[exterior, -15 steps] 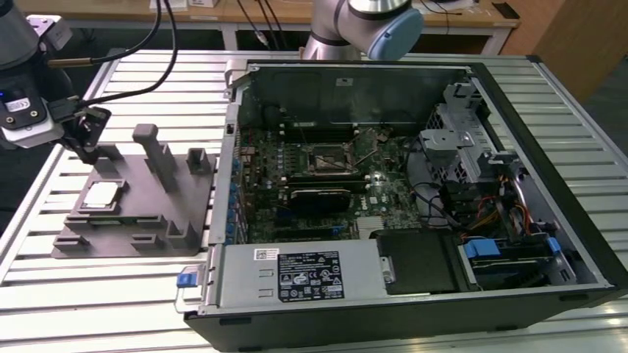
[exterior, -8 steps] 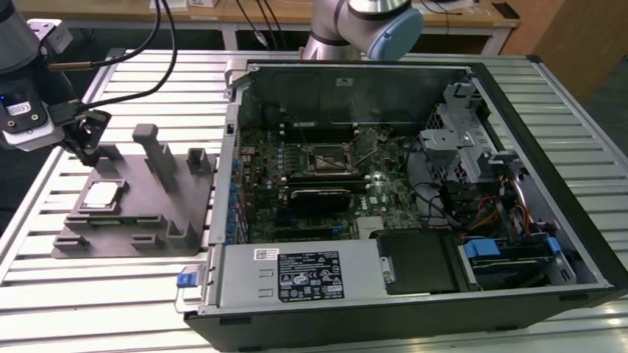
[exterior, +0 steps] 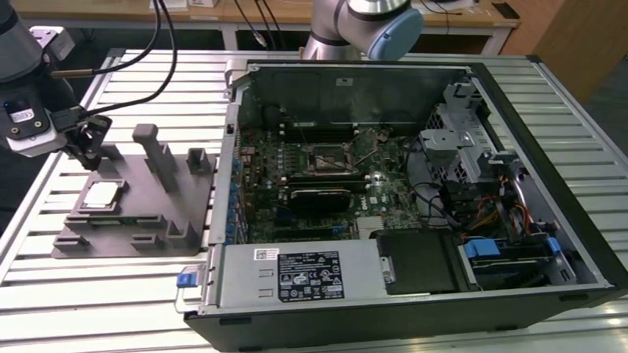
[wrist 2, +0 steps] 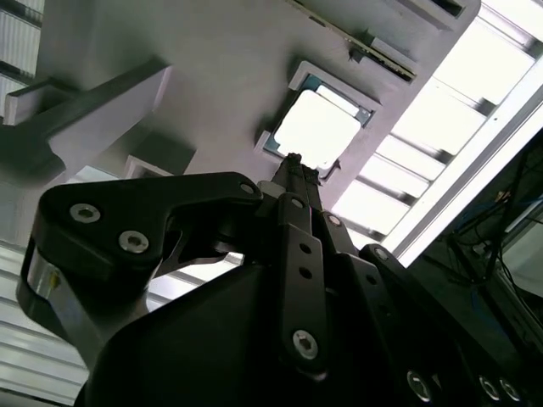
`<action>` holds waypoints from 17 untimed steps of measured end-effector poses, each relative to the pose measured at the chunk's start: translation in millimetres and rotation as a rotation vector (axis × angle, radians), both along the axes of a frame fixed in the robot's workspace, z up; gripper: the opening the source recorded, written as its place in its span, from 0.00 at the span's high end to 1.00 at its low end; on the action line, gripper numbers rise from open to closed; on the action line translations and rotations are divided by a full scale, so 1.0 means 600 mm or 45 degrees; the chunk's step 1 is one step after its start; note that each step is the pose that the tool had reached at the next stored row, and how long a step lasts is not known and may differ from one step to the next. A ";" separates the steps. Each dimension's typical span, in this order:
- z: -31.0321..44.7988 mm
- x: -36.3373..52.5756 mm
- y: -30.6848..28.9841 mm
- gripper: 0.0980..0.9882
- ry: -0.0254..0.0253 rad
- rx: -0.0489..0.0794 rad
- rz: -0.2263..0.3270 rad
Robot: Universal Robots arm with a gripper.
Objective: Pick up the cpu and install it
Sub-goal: 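Pick up the cpu and move it towards the insertion slot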
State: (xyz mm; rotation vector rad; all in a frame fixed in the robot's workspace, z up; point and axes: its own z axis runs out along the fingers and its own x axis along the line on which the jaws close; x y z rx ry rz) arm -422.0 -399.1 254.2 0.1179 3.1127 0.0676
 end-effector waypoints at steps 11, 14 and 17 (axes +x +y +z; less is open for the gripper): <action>-0.022 -0.005 0.0000 0.99 -0.0001 0.000 0.000; -0.027 -0.006 0.0000 0.99 -0.0001 0.000 0.000; -0.032 -0.007 0.0000 0.99 -0.0001 0.000 0.000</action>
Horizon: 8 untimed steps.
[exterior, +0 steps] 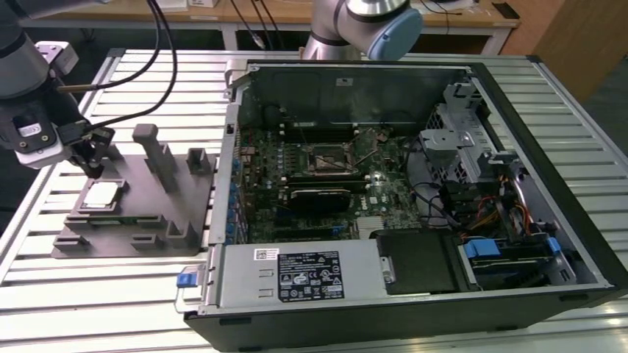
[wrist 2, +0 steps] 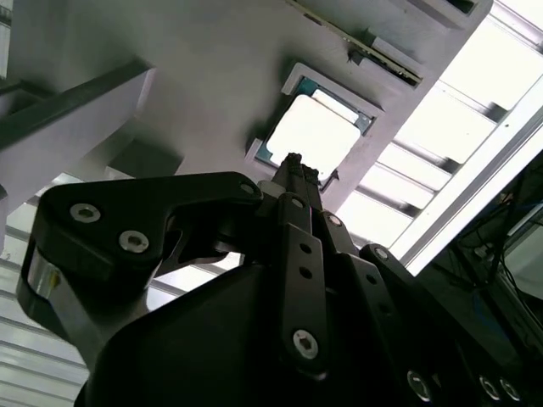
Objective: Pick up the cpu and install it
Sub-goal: 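Pick up the cpu and move it towards the insertion slot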
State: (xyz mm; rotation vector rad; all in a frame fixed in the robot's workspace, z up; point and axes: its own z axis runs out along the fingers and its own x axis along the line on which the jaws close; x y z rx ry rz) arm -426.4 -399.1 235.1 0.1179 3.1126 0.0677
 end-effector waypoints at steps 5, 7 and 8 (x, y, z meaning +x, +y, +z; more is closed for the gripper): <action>-0.010 -0.001 0.0000 0.99 0.0003 0.000 0.000; -0.014 -0.002 0.0001 0.99 0.0008 0.000 0.000; -0.016 -0.003 0.0001 0.99 0.0013 0.000 0.000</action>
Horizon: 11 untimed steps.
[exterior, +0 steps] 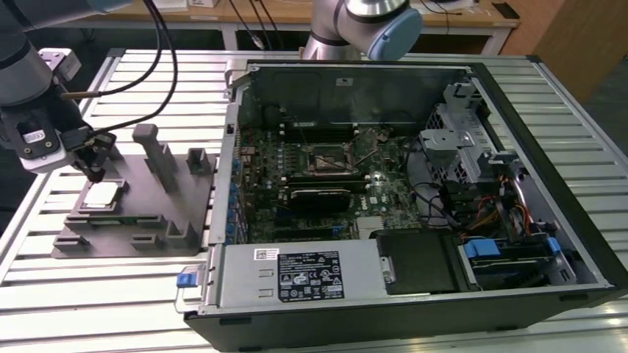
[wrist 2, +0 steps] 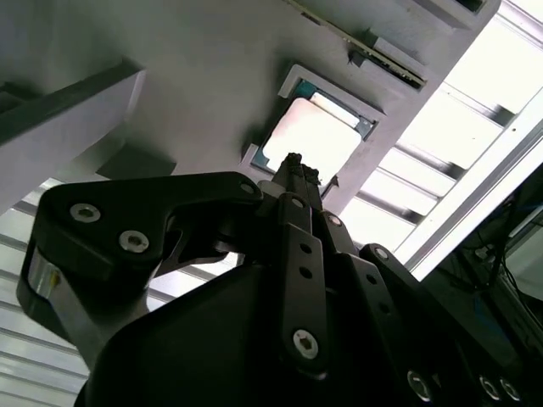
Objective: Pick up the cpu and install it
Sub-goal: 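Pick up the cpu and move it towards the insertion slot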
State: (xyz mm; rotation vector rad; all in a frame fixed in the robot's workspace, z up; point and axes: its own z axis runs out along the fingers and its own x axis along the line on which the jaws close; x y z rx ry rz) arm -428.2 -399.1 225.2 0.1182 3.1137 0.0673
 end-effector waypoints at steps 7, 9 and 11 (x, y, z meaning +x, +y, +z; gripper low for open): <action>-0.012 -0.005 -0.0002 0.99 0.0023 -0.001 0.000; -0.016 -0.007 -0.0003 0.99 0.0027 -0.001 0.000; -0.020 -0.009 -0.0005 0.99 0.0033 -0.001 0.000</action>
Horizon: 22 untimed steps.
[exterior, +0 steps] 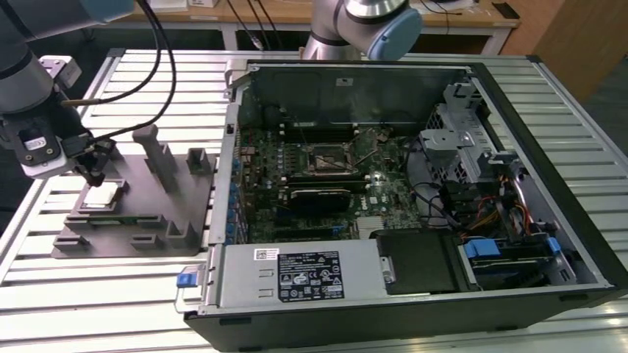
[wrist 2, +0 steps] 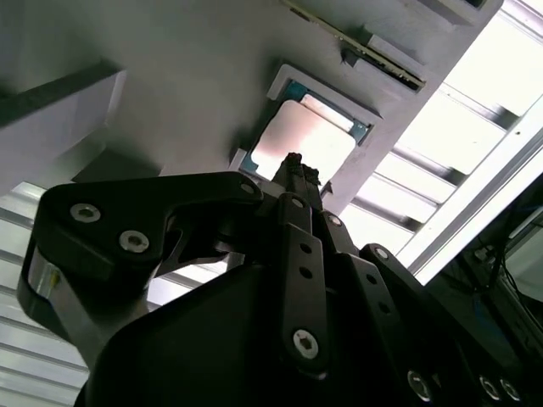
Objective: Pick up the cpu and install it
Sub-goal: 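Pick up the cpu and move it towards the insertion slot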
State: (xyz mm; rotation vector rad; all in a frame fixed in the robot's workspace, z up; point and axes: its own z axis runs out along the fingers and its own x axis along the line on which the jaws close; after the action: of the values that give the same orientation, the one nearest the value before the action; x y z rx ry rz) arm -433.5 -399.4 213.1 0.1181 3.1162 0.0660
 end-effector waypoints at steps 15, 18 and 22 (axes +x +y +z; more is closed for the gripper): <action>-0.030 -0.009 -0.0006 0.99 0.0023 0.000 0.000; -0.030 -0.009 -0.0007 0.99 0.0028 -0.001 0.000; -0.030 -0.009 -0.0006 0.99 0.0026 -0.002 0.000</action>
State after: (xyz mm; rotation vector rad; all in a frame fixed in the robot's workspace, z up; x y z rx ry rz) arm -439.2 -399.8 195.0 0.1183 3.1183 0.0637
